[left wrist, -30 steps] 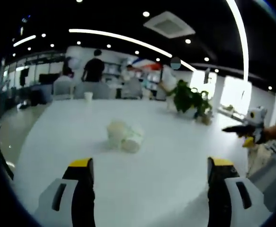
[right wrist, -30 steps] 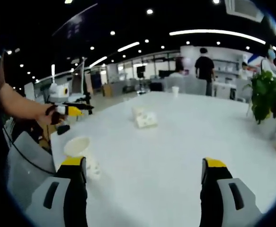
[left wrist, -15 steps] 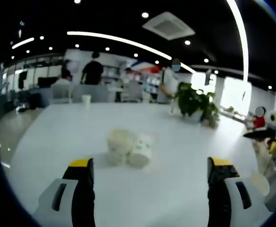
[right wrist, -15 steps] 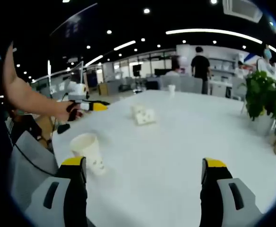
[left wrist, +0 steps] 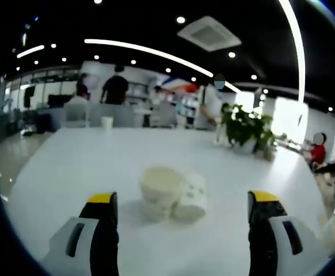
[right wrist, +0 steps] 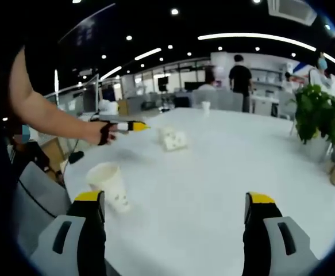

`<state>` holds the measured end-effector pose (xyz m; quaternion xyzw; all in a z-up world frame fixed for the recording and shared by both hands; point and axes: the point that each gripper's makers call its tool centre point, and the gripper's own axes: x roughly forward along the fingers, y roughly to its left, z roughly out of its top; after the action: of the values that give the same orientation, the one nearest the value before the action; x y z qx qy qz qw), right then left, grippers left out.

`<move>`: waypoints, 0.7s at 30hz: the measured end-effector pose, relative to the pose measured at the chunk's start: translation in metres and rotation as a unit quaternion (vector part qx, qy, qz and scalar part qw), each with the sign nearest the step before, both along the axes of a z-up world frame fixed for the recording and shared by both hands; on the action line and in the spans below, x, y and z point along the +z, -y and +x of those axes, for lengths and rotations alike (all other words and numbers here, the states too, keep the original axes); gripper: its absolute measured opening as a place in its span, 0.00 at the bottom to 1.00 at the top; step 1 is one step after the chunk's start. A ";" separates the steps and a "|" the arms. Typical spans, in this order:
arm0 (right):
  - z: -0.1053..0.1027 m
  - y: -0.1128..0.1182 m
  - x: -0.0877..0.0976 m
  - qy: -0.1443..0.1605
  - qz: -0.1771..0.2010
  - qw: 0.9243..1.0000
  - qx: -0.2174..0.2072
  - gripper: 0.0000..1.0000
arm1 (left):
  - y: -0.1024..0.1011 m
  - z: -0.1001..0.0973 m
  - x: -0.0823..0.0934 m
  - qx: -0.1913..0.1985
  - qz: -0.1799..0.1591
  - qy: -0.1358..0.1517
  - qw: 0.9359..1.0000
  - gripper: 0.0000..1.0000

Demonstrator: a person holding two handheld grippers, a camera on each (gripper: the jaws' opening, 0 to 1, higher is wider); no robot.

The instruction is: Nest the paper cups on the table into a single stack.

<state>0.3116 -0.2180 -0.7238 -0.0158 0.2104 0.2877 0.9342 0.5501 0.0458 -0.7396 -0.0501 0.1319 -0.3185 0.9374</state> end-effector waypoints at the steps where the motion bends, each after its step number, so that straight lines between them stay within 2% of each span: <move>1: 0.000 0.001 0.000 0.000 -0.001 1.000 0.000 1.00 | -0.003 0.007 0.000 0.008 0.012 0.014 1.000 0.93; 4: 0.002 0.002 0.003 0.001 -0.004 1.000 0.001 1.00 | -0.002 0.014 0.000 0.012 -0.004 0.007 1.000 0.91; 8: 0.002 0.003 0.005 0.002 -0.004 1.000 0.002 1.00 | 0.003 0.025 -0.001 0.010 0.002 0.015 1.000 0.88; 12: 0.002 0.003 0.004 0.001 -0.004 1.000 0.001 1.00 | 0.003 0.036 -0.009 0.012 0.009 0.009 1.000 0.87; 15: 0.000 0.003 0.002 -0.001 -0.001 1.000 -0.002 1.00 | 0.000 0.044 -0.014 0.021 -0.001 0.002 1.000 0.85; 21: -0.003 0.003 -0.004 -0.009 -0.002 1.000 -0.001 1.00 | 0.003 0.052 -0.024 0.020 0.003 -0.004 1.000 0.83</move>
<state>0.3083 -0.2205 -0.7277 -0.0145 0.2195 0.2866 0.9324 0.6023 0.0429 -0.7634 -0.0508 0.1359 -0.2988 0.9432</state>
